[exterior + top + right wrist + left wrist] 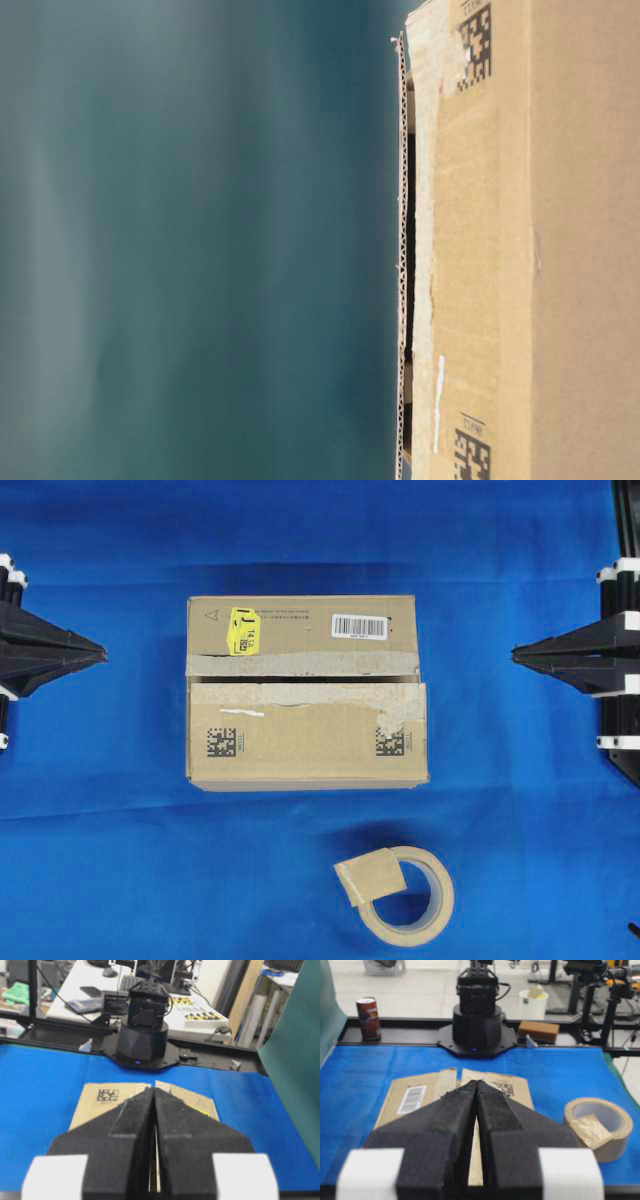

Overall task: Apply tape along the seams of the closed cardboard box to seal it securely.
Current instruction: 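Move the left gripper down toward the tape strip on the roll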

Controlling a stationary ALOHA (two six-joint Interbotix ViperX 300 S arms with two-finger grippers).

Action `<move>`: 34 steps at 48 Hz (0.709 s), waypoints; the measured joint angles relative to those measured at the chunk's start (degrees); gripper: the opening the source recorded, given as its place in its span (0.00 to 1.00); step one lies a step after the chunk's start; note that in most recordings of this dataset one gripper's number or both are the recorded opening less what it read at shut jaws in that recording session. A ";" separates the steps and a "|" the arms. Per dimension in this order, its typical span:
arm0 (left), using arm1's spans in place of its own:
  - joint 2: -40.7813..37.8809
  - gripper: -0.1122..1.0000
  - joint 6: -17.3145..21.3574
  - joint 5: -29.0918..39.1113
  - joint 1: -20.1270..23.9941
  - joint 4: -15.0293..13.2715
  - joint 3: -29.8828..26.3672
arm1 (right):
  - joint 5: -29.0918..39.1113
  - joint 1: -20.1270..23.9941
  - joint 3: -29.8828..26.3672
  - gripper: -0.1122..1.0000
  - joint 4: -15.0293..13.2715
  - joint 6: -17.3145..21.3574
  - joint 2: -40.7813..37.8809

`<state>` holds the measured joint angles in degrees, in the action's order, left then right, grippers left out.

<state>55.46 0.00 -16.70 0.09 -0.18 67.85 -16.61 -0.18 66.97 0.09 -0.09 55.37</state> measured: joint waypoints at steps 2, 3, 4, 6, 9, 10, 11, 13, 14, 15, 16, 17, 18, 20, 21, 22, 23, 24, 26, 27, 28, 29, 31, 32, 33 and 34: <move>0.00 0.10 0.26 0.09 0.00 -0.09 0.00 | 0.00 0.09 0.09 0.09 0.09 0.18 -0.18; 0.00 0.10 0.79 0.35 0.00 -0.26 0.00 | 0.00 0.09 0.00 0.09 0.00 0.18 -0.26; 0.00 0.10 1.41 0.53 0.00 -0.35 0.00 | 0.00 0.00 0.00 0.09 0.00 0.26 -0.44; -0.09 0.10 2.72 0.88 -0.18 -0.44 0.00 | 0.00 0.00 0.00 0.09 0.00 0.26 -0.88; -0.44 0.10 4.66 0.88 -1.05 -0.53 0.00 | 0.00 0.09 -0.18 0.09 0.00 0.26 -1.58; -0.62 0.10 5.45 0.88 -1.41 -0.53 0.00 | 0.00 0.09 -0.18 0.09 0.00 0.18 -1.93; -0.79 0.10 6.77 0.70 -1.85 -0.62 0.00 | 0.09 0.00 -0.18 0.09 0.00 0.26 -2.20; -1.49 0.10 10.02 0.00 -3.34 -0.62 0.00 | 0.00 0.09 -0.26 0.09 0.00 0.26 -2.55; -2.11 0.10 11.87 -0.70 -4.57 -0.62 0.00 | 0.00 0.09 -0.18 0.09 0.00 0.26 -2.72; -2.72 0.10 12.74 -1.41 -5.54 -0.62 0.00 | -0.09 0.00 -0.26 0.09 0.09 0.26 -2.81; -3.34 0.10 13.36 -2.20 -6.50 -0.62 -0.09 | -0.26 0.00 -0.26 0.09 0.00 0.18 -2.99; -4.13 0.10 13.89 -2.99 -7.38 -0.62 -0.18 | -0.35 0.00 -0.18 0.09 0.00 0.18 -3.16; -4.75 0.10 14.41 -3.87 -8.09 -0.53 -0.26 | -0.44 -0.09 -0.26 0.09 0.00 0.26 -3.16; -6.50 0.10 16.00 -5.98 -9.05 -0.53 -0.53 | -0.79 -0.26 -0.18 0.09 0.00 0.26 -3.34; -7.38 0.10 16.88 -6.94 -9.58 -0.62 -0.70 | -0.88 -0.35 -0.18 0.09 0.00 0.26 -3.43; -8.26 0.10 18.02 -7.82 -10.02 -0.70 -0.88 | -1.05 -0.53 -0.26 0.09 0.00 0.26 -3.43; -9.49 0.10 19.51 -8.70 -10.63 -0.62 -1.14 | -1.14 -0.70 -0.26 0.09 0.00 0.26 -3.52; -10.46 0.10 20.65 -9.32 -11.07 -0.62 -1.23 | -1.23 -0.70 -0.26 0.09 0.00 0.26 -3.52; -12.30 0.10 22.32 -10.46 -11.78 -0.62 -1.58 | -1.41 -0.88 -0.26 0.09 0.00 0.26 -3.60; -13.36 0.10 23.38 -10.81 -12.04 -0.53 -1.76 | -1.58 -0.97 -0.26 0.09 0.00 0.26 -3.60; -14.59 0.10 24.61 -11.34 -12.39 -0.62 -2.11 | -1.67 -1.05 -0.26 0.09 0.00 0.26 -3.69; -15.64 0.10 25.58 -11.69 -12.66 -0.62 -2.37 | -1.85 -1.14 -0.26 0.09 0.00 0.26 -3.78; -18.02 0.11 27.07 -12.13 -13.27 -0.62 -2.99 | -2.20 -1.32 -0.26 0.09 0.00 0.26 -3.87; -19.16 0.12 27.86 -12.22 -13.45 -0.70 -3.25 | -2.37 -1.41 -0.26 0.09 0.00 0.26 -3.87; -20.21 0.14 28.56 -12.30 -13.62 -0.70 -3.60 | -2.64 -1.41 -0.26 0.09 0.00 0.26 -4.04; -21.36 0.17 29.36 -12.39 -13.80 -0.70 -4.04 | -2.81 -1.49 -0.26 0.09 0.00 0.26 -4.04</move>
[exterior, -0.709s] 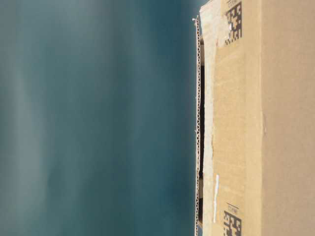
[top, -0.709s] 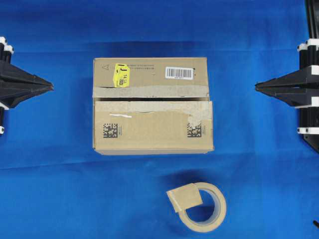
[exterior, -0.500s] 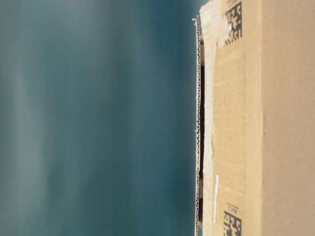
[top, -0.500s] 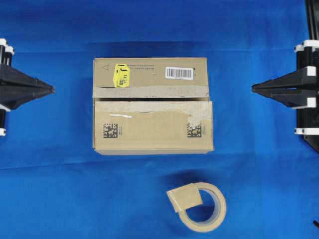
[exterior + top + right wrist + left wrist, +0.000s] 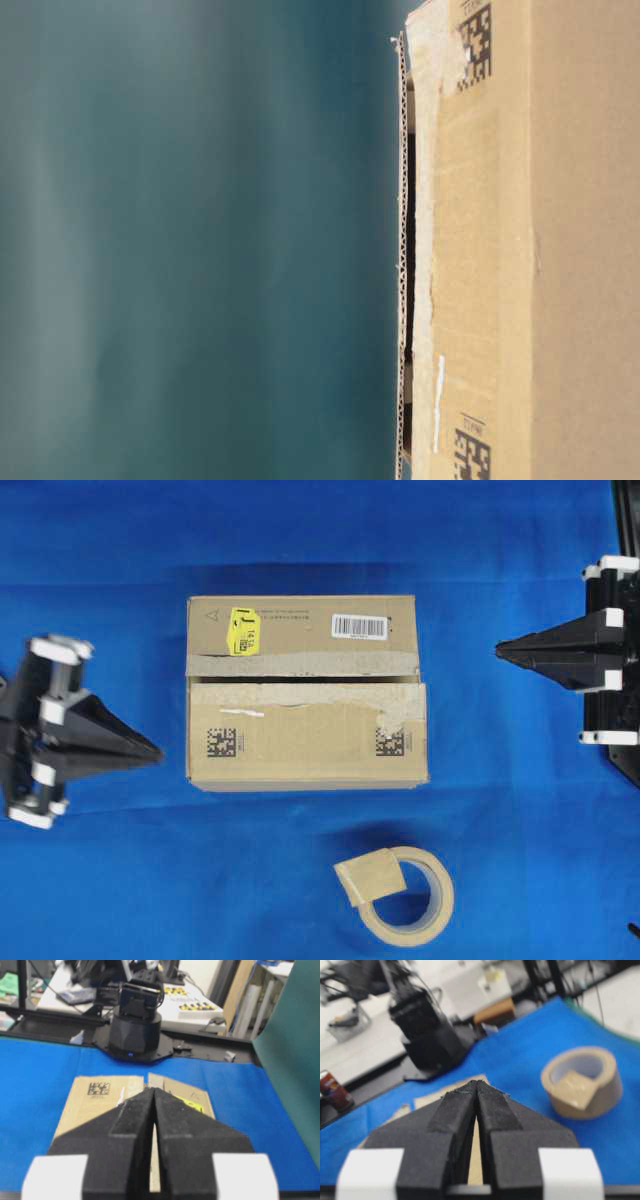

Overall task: Apply tape along the seams of the closed cardboard box to seal it securely.
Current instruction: 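Move the left gripper down toward the tape strip on the roll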

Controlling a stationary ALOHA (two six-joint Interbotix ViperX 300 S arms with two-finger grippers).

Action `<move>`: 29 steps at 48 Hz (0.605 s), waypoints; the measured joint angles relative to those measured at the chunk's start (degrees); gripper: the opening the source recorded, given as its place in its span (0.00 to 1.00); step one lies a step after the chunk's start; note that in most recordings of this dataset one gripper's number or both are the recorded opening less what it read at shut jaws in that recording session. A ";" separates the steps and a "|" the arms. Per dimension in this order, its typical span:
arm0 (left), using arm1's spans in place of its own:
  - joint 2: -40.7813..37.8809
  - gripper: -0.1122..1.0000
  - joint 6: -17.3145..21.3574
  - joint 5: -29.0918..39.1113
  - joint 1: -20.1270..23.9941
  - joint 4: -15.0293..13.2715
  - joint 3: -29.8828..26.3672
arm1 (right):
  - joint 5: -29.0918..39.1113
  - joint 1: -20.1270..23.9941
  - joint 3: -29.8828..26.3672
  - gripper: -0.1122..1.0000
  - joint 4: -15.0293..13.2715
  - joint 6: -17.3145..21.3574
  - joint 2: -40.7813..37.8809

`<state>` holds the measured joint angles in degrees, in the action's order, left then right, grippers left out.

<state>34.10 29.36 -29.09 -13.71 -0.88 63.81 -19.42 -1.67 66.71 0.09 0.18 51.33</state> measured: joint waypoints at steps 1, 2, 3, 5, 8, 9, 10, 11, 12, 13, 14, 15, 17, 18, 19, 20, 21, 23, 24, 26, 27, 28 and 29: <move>-1.14 0.21 0.62 0.00 -0.18 0.00 -0.53 | -0.09 0.00 0.00 0.09 0.00 0.00 -0.18; -2.55 0.26 1.23 0.00 -0.44 0.00 -1.05 | -0.26 -0.09 0.00 0.09 0.00 0.00 -0.26; -3.60 0.30 1.85 0.00 -0.62 0.00 -1.58 | -0.26 -0.18 0.00 0.09 0.00 0.00 -0.35; -5.89 0.41 2.99 -0.09 -1.05 -0.09 -2.55 | -0.26 -0.18 0.00 0.09 0.00 0.00 -0.44; -9.76 0.59 5.80 -0.09 -1.85 -0.09 -4.31 | -0.35 -0.26 0.00 0.09 0.00 0.00 -0.53; -10.99 0.64 6.77 -0.09 -2.02 0.00 -4.83 | -0.44 -0.35 0.09 0.09 0.00 0.00 -0.62; -12.57 0.70 8.09 -0.09 -2.37 -0.09 -5.63 | -0.35 -0.35 0.00 0.09 0.00 0.00 -0.62; -13.80 0.74 9.05 -0.09 -2.55 -0.09 -6.15 | -0.35 -0.35 0.00 0.09 0.09 -0.09 -0.62; -15.47 0.76 11.16 -0.09 -2.81 0.00 -6.94 | -0.44 -0.26 0.00 0.09 0.00 -0.09 -0.62; -16.70 0.74 12.39 -0.09 -2.99 -0.09 -7.65 | -0.44 -0.26 0.09 0.09 0.00 -0.09 -0.62; -17.93 0.72 13.80 -0.09 -3.08 0.00 -8.26 | -0.44 -0.35 0.09 0.09 0.00 -0.09 -0.62; -19.34 0.71 15.73 -0.09 -3.25 -0.09 -8.88 | -0.44 -0.35 0.00 0.09 0.00 -0.09 -0.62; -22.24 0.68 19.07 -0.09 -3.52 0.00 -10.37 | -0.44 -0.35 0.00 0.09 0.09 -0.26 -0.62; -23.73 0.68 20.92 -0.09 -3.69 -0.09 -11.16 | -0.44 -0.35 0.00 0.09 0.00 -0.35 -0.70; -24.96 0.69 22.32 -0.09 -3.78 -0.09 -12.04 | -0.53 -0.35 0.00 0.09 0.00 -0.35 -0.70; -26.02 0.69 23.64 0.00 -3.96 -0.09 -12.74 | -0.44 -0.44 0.00 0.09 0.00 -0.35 -0.70; -27.60 0.69 25.84 0.09 -4.22 -0.09 -13.71 | -0.53 -0.44 0.00 0.09 0.00 -0.44 -0.79; -29.62 0.69 28.12 0.26 -4.48 -0.18 -15.21 | -0.53 -0.44 0.00 0.09 0.00 -0.44 -0.70; -30.85 0.69 29.62 0.53 -4.75 -0.18 -16.17 | -0.53 -0.35 0.00 0.09 0.09 -0.44 -0.79; -33.05 0.70 32.26 1.23 -5.01 -0.26 -17.93 | -0.53 -0.44 0.00 0.09 0.00 -0.53 -0.79; -33.93 0.70 33.22 1.58 -5.01 -0.26 -18.72 | -0.53 -0.44 0.00 0.09 0.00 -0.53 -0.88; -34.80 0.69 34.01 1.93 -5.10 -0.26 -19.34 | -0.53 -0.44 0.00 0.09 0.00 -0.53 -0.88; -35.68 0.70 34.89 2.46 -5.10 -0.26 -20.13 | -0.53 -0.44 0.00 0.09 0.09 -0.44 -0.88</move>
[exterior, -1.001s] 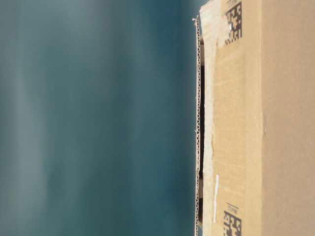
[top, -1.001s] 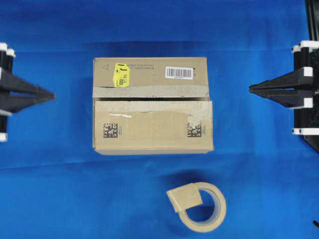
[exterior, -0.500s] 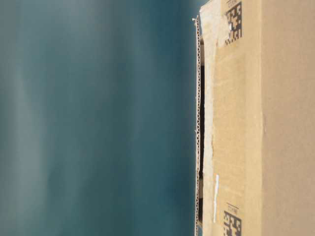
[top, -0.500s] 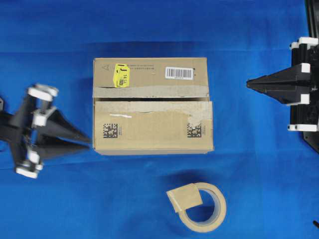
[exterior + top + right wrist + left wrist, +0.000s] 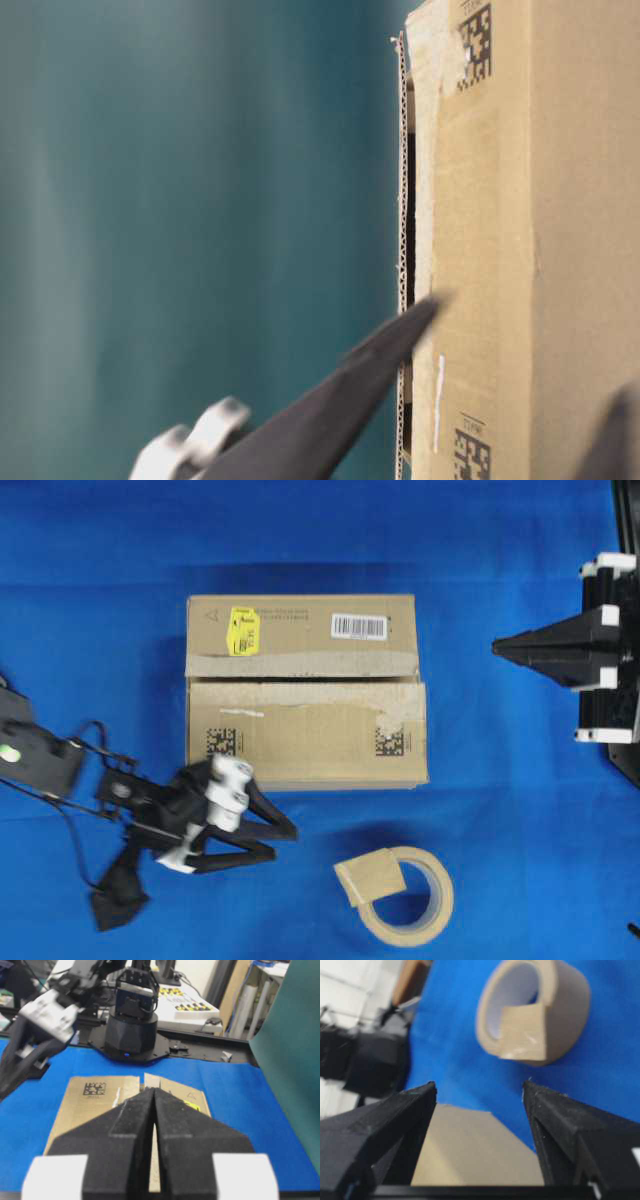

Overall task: Apply tape along the seams of the closed cardboard box to seal it securely.
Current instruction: 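Move the left gripper down toward the tape strip on the roll, then grasp the loose tape strip's edge with the left gripper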

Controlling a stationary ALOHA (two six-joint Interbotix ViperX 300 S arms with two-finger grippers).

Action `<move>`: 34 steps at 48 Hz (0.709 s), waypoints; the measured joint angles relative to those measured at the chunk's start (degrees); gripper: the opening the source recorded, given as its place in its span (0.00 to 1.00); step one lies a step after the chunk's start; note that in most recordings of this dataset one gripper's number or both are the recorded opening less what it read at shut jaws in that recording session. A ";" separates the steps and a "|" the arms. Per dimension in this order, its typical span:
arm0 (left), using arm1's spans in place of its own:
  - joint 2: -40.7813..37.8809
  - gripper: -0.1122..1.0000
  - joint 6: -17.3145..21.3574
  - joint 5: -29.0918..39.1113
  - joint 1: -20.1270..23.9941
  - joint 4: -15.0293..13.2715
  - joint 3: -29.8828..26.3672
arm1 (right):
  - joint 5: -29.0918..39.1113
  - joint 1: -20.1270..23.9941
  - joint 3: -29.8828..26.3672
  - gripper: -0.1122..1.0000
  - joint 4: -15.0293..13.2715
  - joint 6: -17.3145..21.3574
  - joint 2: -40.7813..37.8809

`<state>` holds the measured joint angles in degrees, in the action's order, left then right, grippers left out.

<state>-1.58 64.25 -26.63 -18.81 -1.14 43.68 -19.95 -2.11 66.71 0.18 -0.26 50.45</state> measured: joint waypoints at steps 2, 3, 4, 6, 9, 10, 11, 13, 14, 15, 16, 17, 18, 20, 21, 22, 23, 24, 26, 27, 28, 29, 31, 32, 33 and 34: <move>-1.76 0.70 1.49 0.79 0.00 0.00 -1.41 | 0.00 0.09 0.00 0.09 -0.09 -0.09 0.00; -2.90 0.70 2.29 1.49 0.09 -0.09 -2.20 | 0.00 0.00 0.00 0.09 -0.09 -0.09 0.00; -3.69 0.70 2.81 1.93 0.00 -0.09 -2.81 | 0.00 0.00 0.00 0.09 -0.09 -0.09 0.00; -5.36 0.70 3.78 2.81 0.00 -0.09 -4.13 | 0.00 0.00 0.00 0.09 -0.18 -0.09 0.00; -7.91 0.70 5.01 3.87 0.00 -0.18 -6.06 | 0.00 0.09 0.00 0.09 -0.09 -0.09 0.00; -8.70 0.70 5.19 4.13 0.09 -0.09 -6.68 | 0.00 0.00 0.00 0.09 -0.09 -0.09 0.00; -9.67 0.70 5.36 4.39 0.09 -0.09 -7.21 | 0.00 0.00 0.09 0.09 -0.09 -0.09 -0.09; -11.16 0.70 5.45 4.66 0.00 -0.09 -8.35 | 0.00 0.00 0.00 0.09 -0.09 -0.09 -0.09; -12.04 0.70 5.45 4.75 0.00 -0.09 -8.88 | 0.00 0.00 0.00 0.09 -0.18 -0.09 -0.18; -12.66 0.70 5.54 4.75 0.09 -0.18 -9.32 | 0.00 0.00 0.00 0.09 -0.18 -0.09 -0.18; -13.18 0.69 5.54 4.75 0.00 -0.18 -9.67 | 0.00 0.00 0.00 0.09 -0.09 -0.09 -0.26; -13.71 0.70 5.54 4.75 0.09 -0.09 -10.20 | 0.00 0.00 0.00 0.09 -0.09 -0.09 -0.35; -14.15 0.70 5.54 4.75 0.09 -0.18 -10.55 | 0.00 0.00 0.00 0.09 -0.09 -0.09 -0.44; -14.77 0.70 5.62 4.66 0.09 -0.18 -11.25 | 0.00 0.00 0.00 0.09 -0.18 -0.09 -0.62; -15.12 0.70 5.62 4.66 0.09 -0.18 -11.60 | 0.00 0.00 0.09 0.09 -0.18 -0.09 -0.70; -15.38 0.70 5.62 4.48 0.09 -0.09 -11.95 | 0.00 0.00 0.00 0.09 -0.09 -0.09 -0.79; -15.73 0.70 5.71 4.22 0.09 -0.09 -12.30 | 0.00 0.00 0.09 0.09 -0.18 -0.09 -0.79; -16.17 0.70 5.71 3.96 0.09 -0.18 -12.74 | 0.00 0.00 0.00 0.09 -0.09 -0.09 -0.88; -16.61 0.70 5.80 3.52 0.09 -0.18 -12.92 | 0.00 0.00 0.00 0.09 -0.09 -0.09 -0.97; -16.79 0.70 5.80 3.43 0.09 -0.18 -13.10 | 0.00 0.00 0.00 0.09 -0.18 -0.18 -0.97; -16.96 0.70 5.80 3.16 0.09 -0.18 -13.18 | 0.00 0.00 0.00 0.09 -0.09 -0.09 -1.05; -17.14 0.70 5.98 2.81 0.09 -0.09 -13.18 | 0.00 0.00 0.00 0.09 -0.18 -0.09 -1.14; -17.31 0.69 6.24 2.20 0.09 -0.18 -13.27 | 0.09 0.00 0.00 0.09 -0.18 -0.09 -1.14; -17.40 0.69 6.42 2.02 0.09 -0.18 -13.27 | 0.09 0.00 0.00 0.09 -0.18 -0.09 -1.14; -17.31 0.69 6.50 1.85 0.09 -0.18 -13.27 | 0.18 0.00 0.00 0.09 -0.09 -0.09 -1.14; -17.31 0.69 6.68 1.58 0.09 -0.09 -13.27 | 0.18 0.00 0.00 0.09 -0.09 -0.09 -1.14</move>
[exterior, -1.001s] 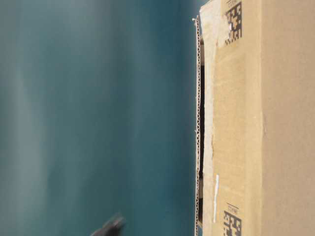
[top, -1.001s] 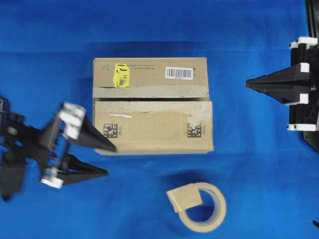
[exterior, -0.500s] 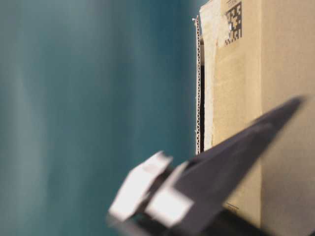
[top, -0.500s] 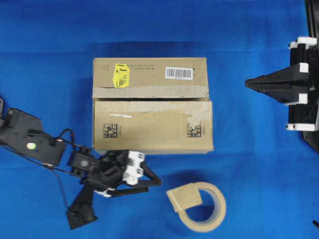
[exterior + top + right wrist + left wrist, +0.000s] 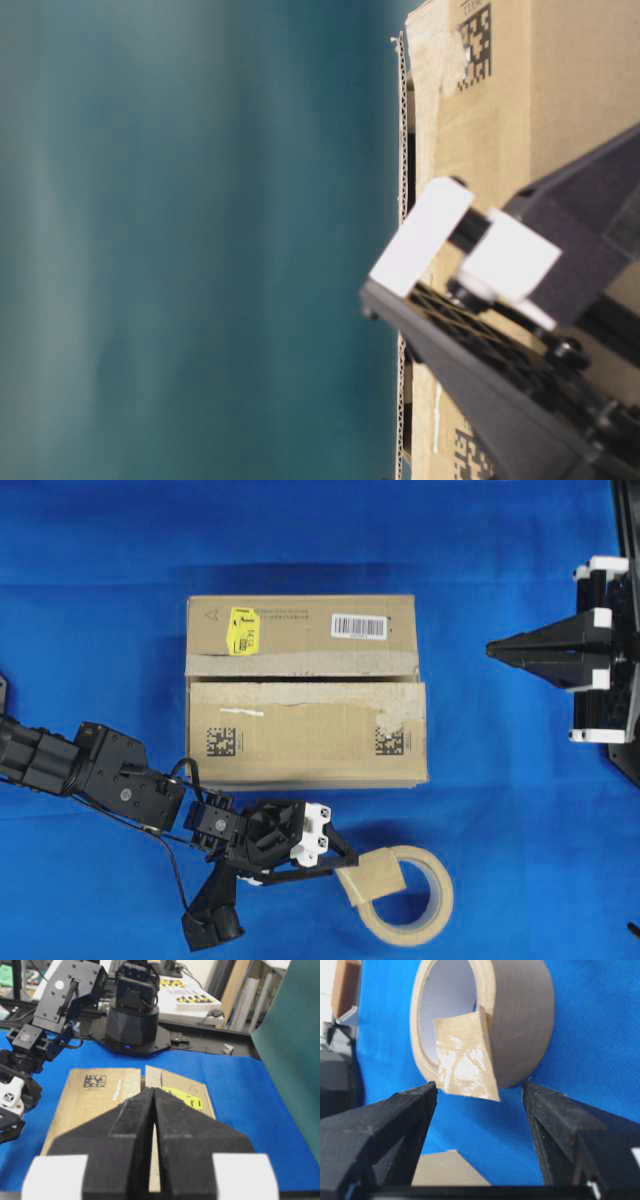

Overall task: Apply tape along the seams of the closed cardboard box to seal it securely.
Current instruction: 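Grasp the loose tape strip's edge with the left gripper, then peel the strip off the roll and lift it toward the box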

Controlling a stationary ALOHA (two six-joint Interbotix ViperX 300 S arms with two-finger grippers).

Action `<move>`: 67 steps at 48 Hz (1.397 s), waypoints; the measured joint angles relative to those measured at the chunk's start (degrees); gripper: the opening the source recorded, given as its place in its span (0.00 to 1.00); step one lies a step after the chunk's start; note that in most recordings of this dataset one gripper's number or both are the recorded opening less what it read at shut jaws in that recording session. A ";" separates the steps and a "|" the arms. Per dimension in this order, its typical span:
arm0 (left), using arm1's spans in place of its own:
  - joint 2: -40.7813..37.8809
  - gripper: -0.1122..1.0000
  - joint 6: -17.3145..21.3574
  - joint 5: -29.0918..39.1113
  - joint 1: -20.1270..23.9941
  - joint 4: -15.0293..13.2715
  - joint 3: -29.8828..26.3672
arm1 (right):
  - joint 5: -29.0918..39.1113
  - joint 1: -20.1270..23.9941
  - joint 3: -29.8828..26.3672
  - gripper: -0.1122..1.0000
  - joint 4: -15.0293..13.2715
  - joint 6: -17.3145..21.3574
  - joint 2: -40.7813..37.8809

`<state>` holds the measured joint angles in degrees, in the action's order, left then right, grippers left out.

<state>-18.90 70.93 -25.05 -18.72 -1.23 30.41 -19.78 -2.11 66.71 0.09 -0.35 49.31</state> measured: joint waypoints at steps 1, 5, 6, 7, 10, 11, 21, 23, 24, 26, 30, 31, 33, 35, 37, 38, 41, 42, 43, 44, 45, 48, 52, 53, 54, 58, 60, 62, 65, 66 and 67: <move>0.00 0.69 0.18 -0.18 0.00 -0.09 -0.09 | 0.09 0.00 0.00 0.09 -0.09 0.00 0.00; 0.00 0.66 0.44 -0.44 0.00 -0.09 -0.09 | 0.26 0.00 0.00 0.09 -0.09 0.00 0.00; -0.09 0.65 0.44 -0.44 0.00 -0.09 -0.09 | 0.26 0.00 0.00 0.09 -0.09 0.00 0.00; 0.00 0.64 0.44 -0.44 0.00 -0.09 -0.09 | 0.35 0.00 0.00 0.09 0.00 -0.09 -0.09; 0.00 0.56 0.53 0.09 0.00 -0.09 -0.18 | 0.44 0.00 0.00 0.09 0.00 0.00 -0.09; 0.00 0.52 0.53 0.35 0.00 -0.09 -0.18 | 0.44 0.00 0.00 0.09 0.00 -0.09 0.00; 0.00 0.10 0.18 3.60 0.00 -0.09 -0.62 | 0.62 0.00 0.09 0.09 -0.09 -0.09 0.00; 0.00 0.10 0.09 3.69 0.00 -0.09 -0.62 | 0.53 0.00 0.00 0.09 -0.09 0.00 0.00; 0.00 0.10 0.09 3.78 0.00 -0.09 -0.62 | 0.53 0.00 0.00 0.09 0.00 -0.09 -0.09; 0.00 0.10 0.00 3.78 0.00 -0.09 -0.62 | 0.62 0.00 0.00 0.09 0.00 0.09 -0.09; 0.00 0.10 -0.44 4.04 0.00 -0.18 -0.70 | 0.62 0.00 0.00 0.09 0.00 0.09 -0.09; 0.00 0.10 -0.53 4.04 0.00 -0.18 -0.70 | 0.70 0.00 0.09 0.09 0.00 0.09 -0.09; 0.00 0.10 -0.53 4.13 0.09 -0.35 -0.79 | 0.79 0.00 0.00 0.09 0.00 0.09 0.00; 0.00 0.10 -0.70 4.04 0.09 -0.44 -0.88 | 0.79 0.00 0.00 0.09 -0.09 0.09 -0.09; 0.00 0.10 -0.70 4.04 0.09 -0.62 -1.05 | 0.79 0.00 0.00 0.09 -0.09 0.09 -0.09; 0.00 0.10 -0.70 3.96 0.18 -0.62 -1.14 | 0.79 0.00 0.00 0.09 -0.09 0.09 0.00; 0.18 0.10 -0.70 3.78 0.26 -0.62 -1.67 | 0.79 0.09 0.09 0.09 -0.09 0.18 -0.09; 0.26 0.10 -0.70 3.69 0.35 -0.70 -1.76 | 0.88 0.09 0.09 0.09 -0.09 0.18 0.00; 0.53 0.10 -0.70 3.60 0.35 -0.70 -1.93 | 0.79 0.09 0.00 0.09 -0.09 0.18 -0.09; 0.70 0.10 -0.70 3.69 0.44 -0.62 -2.20 | 0.88 0.00 0.00 0.09 0.00 0.18 -0.09; 0.97 0.10 -0.70 3.60 0.44 -0.70 -2.37 | 0.79 0.09 0.00 0.09 0.00 0.18 0.00; 1.93 0.10 -0.70 3.60 0.62 -0.70 -3.08 | 0.88 0.18 0.00 0.09 0.00 0.26 0.00; 3.16 0.10 -0.70 3.60 0.97 -0.70 -4.13 | 1.05 0.44 0.00 0.09 0.00 0.35 -0.09; 3.34 0.10 -0.70 3.60 1.05 -0.70 -4.39 | 1.14 0.44 0.00 0.09 0.00 0.35 -0.09; 3.69 0.10 -0.70 3.60 1.14 -0.70 -4.66 | 1.14 0.44 0.00 0.09 0.00 0.35 0.00; 4.39 0.10 -0.70 3.69 1.23 -0.70 -6.06 | 1.41 0.53 0.00 0.09 -0.09 0.35 -0.09; 4.66 0.10 -0.70 3.87 1.32 -0.70 -6.59 | 1.49 0.53 0.09 0.09 0.00 0.44 -0.09; 4.92 0.10 -0.53 4.22 1.32 -0.70 -7.12 | 1.58 0.62 0.00 0.09 -0.09 0.44 -0.09; 5.10 0.10 -0.70 4.92 1.49 -0.70 -7.73 | 1.58 0.70 0.00 0.09 0.00 0.44 -0.26; 5.10 0.10 -0.70 5.10 1.58 -0.70 -7.82 | 1.67 0.70 0.00 0.09 0.00 0.44 -0.26; 5.19 0.10 -0.70 5.19 1.76 -0.70 -8.00 | 1.58 0.70 0.00 0.09 -0.09 0.44 -0.35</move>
<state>-13.71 70.22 -19.86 -16.96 -1.93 22.41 -18.19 -1.41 66.71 0.00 0.09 48.96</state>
